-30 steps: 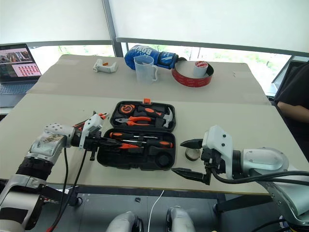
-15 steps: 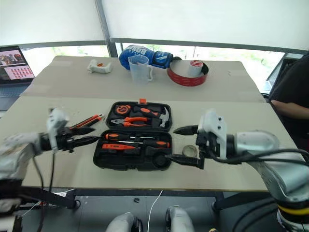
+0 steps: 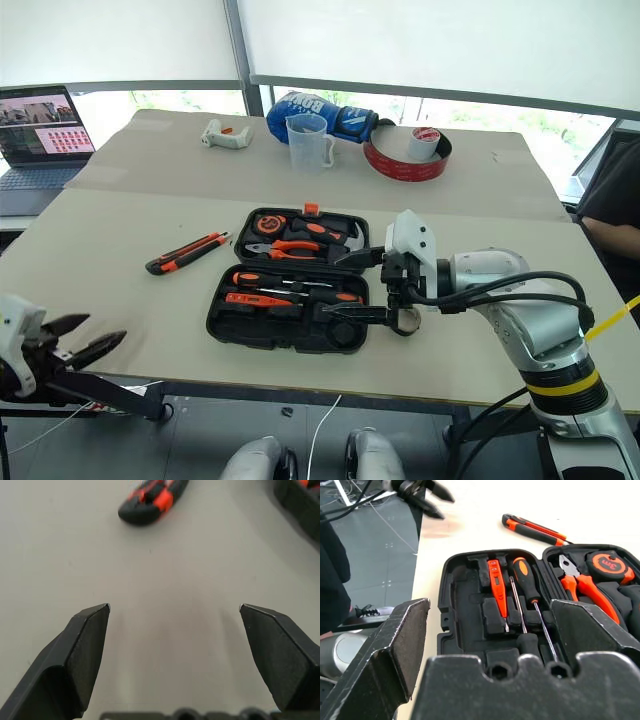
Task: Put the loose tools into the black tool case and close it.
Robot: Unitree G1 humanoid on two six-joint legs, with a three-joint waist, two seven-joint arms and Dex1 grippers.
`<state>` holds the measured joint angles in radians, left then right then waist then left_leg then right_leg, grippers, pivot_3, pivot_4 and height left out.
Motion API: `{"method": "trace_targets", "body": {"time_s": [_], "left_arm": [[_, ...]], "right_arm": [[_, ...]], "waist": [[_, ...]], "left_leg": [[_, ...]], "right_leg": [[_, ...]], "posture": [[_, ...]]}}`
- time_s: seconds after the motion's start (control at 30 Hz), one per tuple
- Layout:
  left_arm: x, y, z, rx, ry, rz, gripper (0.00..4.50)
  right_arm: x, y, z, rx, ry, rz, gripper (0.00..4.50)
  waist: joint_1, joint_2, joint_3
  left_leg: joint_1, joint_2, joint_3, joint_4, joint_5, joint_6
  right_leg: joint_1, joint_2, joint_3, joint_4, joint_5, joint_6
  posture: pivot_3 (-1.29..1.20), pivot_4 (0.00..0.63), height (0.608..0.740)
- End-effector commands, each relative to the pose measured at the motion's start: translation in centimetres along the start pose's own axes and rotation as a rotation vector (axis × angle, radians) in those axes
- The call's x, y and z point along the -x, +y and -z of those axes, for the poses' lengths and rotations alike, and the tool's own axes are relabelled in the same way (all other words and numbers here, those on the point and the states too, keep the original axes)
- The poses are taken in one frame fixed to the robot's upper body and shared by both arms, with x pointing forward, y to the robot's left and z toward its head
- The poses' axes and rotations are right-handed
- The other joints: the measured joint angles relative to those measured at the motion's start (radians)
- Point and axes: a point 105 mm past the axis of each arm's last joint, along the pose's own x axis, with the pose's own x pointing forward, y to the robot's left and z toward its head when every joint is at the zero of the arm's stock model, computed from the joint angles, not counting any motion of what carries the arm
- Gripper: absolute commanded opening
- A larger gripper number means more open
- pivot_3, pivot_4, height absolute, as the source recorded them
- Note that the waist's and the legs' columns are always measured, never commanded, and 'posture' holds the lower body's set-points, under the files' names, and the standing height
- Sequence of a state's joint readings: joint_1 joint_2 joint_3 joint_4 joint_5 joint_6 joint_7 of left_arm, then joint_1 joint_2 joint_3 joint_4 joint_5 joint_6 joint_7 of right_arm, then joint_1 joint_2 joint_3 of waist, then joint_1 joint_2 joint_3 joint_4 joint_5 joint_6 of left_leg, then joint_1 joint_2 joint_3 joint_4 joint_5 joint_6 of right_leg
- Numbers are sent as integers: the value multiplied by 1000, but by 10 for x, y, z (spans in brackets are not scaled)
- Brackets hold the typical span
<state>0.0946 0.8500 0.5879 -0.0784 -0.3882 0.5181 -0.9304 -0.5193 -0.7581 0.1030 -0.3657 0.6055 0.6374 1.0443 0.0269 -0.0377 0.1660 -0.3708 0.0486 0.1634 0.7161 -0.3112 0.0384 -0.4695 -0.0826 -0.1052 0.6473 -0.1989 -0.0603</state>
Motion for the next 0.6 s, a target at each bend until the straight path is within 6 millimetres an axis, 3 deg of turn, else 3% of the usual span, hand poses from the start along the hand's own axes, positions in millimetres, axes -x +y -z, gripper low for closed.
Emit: {"method": "trace_targets", "body": {"time_s": [0.03,0.27,0.47,0.6], "left_arm": [[-19,13,-17,-90,25,62,4444],[-75,33,-38,-188,121,165,4444],[-111,33,-35,-240,252,201,4444],[-124,31,-33,-207,302,185,4444]], "right_arm": [[3,4,-9,55,-23,6,4500],[10,12,-6,49,-9,58,4500],[16,24,-3,51,13,103,4500],[19,27,-4,50,17,125,4500]], "waist": [[-3,0,0],[-16,0,0],[-24,-1,0],[-25,-1,0]], "left_leg": [[0,0,0,0,0,0],[-2,0,4,-1,4,7],[-2,-1,6,0,4,7],[-3,-1,5,1,4,7]], "right_leg": [[0,0,0,0,0,0],[-2,5,-6,0,2,-4],[-2,7,-6,1,2,-3],[-2,7,-6,1,0,0]], "posture": [[0,150,714],[0,150,714],[0,150,714],[0,150,714]]}}
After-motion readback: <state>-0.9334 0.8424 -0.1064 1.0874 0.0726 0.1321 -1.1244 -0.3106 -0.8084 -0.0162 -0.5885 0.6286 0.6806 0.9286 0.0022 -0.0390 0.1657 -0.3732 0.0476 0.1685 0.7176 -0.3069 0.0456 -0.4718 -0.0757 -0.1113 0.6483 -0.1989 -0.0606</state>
